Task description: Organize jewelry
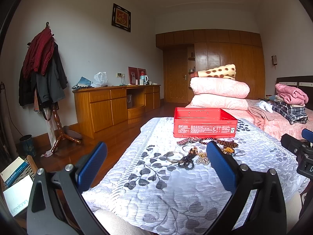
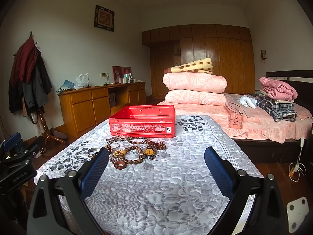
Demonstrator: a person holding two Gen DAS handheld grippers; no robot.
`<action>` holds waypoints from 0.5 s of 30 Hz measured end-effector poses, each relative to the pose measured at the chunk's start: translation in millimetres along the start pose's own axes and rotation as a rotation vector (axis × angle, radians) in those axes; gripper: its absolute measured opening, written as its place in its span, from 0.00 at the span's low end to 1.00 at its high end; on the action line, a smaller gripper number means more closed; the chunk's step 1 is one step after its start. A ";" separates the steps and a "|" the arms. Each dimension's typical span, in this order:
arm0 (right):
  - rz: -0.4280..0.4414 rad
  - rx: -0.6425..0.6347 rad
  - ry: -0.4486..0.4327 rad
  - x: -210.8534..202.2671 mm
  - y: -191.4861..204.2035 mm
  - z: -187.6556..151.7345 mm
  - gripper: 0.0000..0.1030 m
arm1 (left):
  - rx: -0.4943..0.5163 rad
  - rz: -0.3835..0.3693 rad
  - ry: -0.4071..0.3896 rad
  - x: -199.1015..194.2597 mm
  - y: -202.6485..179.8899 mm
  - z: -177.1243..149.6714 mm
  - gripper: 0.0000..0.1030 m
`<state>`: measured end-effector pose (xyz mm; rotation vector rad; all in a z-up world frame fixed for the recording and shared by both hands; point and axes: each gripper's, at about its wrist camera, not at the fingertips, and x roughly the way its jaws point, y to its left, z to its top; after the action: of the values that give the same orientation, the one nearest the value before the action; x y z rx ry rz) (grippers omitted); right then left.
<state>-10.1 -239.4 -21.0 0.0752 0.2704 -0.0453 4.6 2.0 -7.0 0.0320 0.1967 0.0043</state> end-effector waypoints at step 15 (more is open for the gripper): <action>0.042 0.006 0.028 21.9 2.5 -12.8 0.93 | -0.014 -0.016 0.055 23.4 -0.6 -18.3 0.95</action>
<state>7.6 -236.7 -39.0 0.0878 0.2965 -0.0029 23.9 2.1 -29.6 0.0162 0.2520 -0.0094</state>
